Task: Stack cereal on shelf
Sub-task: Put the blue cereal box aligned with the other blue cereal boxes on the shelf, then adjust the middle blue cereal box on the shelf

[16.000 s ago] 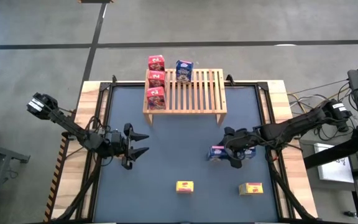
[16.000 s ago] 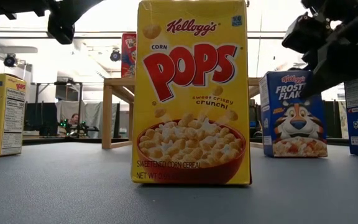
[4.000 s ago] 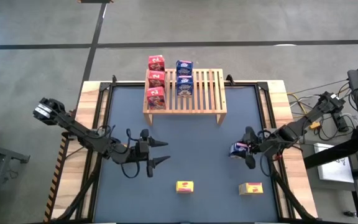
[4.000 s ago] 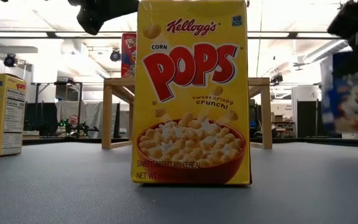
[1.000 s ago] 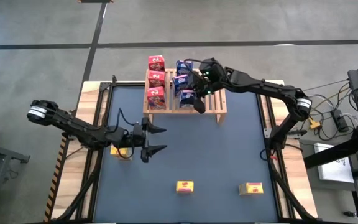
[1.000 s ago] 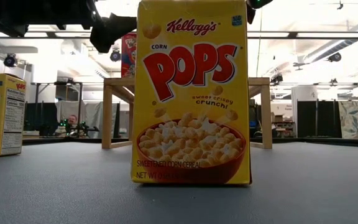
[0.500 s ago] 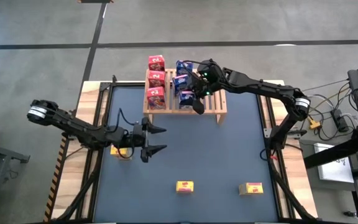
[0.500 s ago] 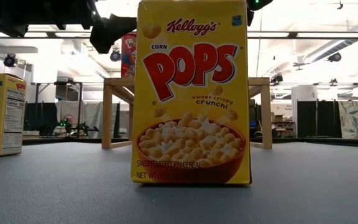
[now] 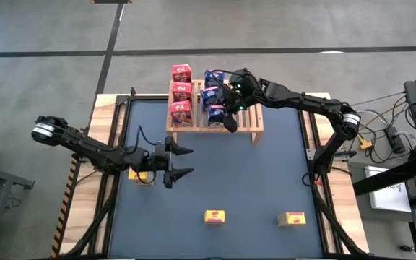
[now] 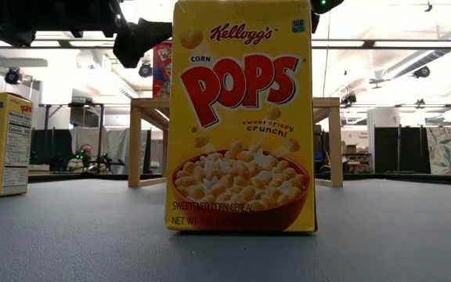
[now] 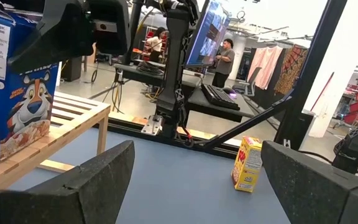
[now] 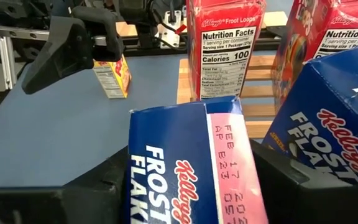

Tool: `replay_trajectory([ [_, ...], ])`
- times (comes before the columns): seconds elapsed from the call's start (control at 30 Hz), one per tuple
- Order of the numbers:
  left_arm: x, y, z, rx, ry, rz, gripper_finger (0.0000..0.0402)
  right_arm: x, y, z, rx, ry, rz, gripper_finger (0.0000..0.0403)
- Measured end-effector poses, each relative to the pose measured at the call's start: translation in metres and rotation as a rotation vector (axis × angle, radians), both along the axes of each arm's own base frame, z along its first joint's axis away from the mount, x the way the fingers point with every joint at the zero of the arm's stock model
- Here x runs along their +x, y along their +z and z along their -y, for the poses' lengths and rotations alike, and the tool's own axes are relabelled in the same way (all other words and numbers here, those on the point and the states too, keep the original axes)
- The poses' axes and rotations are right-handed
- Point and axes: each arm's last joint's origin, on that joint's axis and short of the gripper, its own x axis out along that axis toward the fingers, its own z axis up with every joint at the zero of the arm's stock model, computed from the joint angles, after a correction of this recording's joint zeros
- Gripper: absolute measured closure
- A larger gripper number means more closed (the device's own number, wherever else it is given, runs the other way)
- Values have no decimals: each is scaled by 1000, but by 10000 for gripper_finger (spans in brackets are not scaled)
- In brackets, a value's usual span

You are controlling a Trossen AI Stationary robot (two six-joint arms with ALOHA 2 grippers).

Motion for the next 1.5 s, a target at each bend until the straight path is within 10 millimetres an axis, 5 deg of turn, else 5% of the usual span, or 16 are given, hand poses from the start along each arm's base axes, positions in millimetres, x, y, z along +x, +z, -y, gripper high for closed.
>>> replay_trajectory([
  [0.37,0,0,0,0,0,0,67,0,0,0,3,-2,-1,120],
  [1.0,0,-1,0,-7,-1,-4,67,-14,12,-4,-34,-59,-74,116],
  [1.5,0,-1,0,-9,-1,-8,67,-55,64,-20,-168,-118,62,116],
])
